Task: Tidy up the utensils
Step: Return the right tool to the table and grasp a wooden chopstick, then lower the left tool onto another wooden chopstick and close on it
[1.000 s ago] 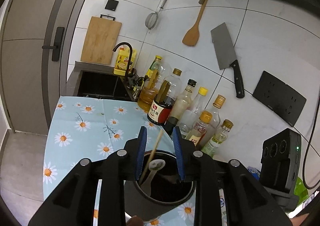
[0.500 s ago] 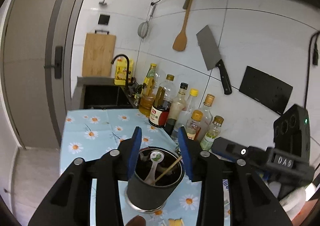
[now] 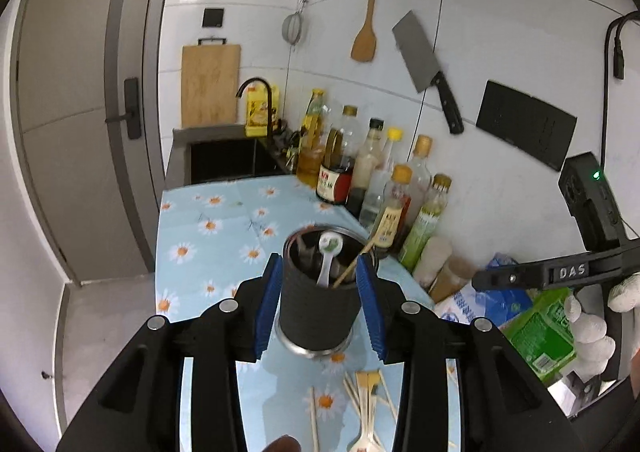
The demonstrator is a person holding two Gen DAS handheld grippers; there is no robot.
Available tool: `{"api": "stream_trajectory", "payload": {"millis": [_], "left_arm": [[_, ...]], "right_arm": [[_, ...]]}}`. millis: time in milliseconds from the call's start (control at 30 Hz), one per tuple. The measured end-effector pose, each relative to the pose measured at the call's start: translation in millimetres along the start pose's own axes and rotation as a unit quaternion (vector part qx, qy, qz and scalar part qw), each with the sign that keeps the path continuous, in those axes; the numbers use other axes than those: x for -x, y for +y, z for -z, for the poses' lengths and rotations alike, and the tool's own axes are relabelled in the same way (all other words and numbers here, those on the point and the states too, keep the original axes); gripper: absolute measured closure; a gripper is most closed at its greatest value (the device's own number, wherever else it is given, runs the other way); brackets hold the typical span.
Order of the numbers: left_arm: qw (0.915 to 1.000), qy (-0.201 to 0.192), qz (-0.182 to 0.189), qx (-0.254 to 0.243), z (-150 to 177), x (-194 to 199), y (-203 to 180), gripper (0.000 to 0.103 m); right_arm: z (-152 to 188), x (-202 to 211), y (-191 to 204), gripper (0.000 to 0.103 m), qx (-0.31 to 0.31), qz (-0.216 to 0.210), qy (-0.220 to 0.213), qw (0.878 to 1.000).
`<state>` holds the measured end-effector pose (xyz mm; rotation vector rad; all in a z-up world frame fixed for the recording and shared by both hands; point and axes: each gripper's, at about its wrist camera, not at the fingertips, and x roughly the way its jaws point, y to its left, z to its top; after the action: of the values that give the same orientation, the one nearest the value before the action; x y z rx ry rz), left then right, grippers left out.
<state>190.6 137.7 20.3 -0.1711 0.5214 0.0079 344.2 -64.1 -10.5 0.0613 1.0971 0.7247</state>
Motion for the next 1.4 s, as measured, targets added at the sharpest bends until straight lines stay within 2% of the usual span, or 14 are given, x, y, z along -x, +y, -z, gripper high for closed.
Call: {"api": "stream_trajectory", "payload": {"millis": [133, 300, 533, 700, 767, 867, 1167, 1400], "left_arm": [[0.9997, 0.026, -0.004, 0.002, 20, -3, 3, 0.066], [0.9977, 0.068, -0.003, -0.005, 53, -14, 4, 0.066], [0.9921, 0.124, 0.002, 0.022, 105, -26, 7, 0.066], [0.9870, 0.155, 0.005, 0.043, 138, -28, 11, 0.066], [0.9854, 0.164, 0.000, 0.045, 149, -28, 13, 0.066], [0.9828, 0.176, -0.004, 0.056, 162, -27, 17, 0.066], [0.9781, 0.195, -0.016, 0.072, 176, -25, 32, 0.066], [0.9763, 0.199, -0.013, 0.085, 181, -22, 39, 0.066]], "right_arm": [[19, -21, -14, 0.042, -0.007, 0.046, 0.059, 0.997], [45, -61, -37, 0.043, -0.020, 0.095, 0.146, 0.985], [68, -98, -57, 0.046, -0.018, 0.138, 0.211, 0.968], [77, -121, -71, 0.057, -0.031, 0.149, 0.251, 0.956], [81, -128, -74, 0.068, -0.031, 0.155, 0.263, 0.952], [88, -137, -78, 0.075, -0.036, 0.161, 0.282, 0.945], [94, -149, -76, 0.089, -0.015, 0.210, 0.289, 0.934], [97, -152, -73, 0.096, -0.030, 0.214, 0.284, 0.934]]}}
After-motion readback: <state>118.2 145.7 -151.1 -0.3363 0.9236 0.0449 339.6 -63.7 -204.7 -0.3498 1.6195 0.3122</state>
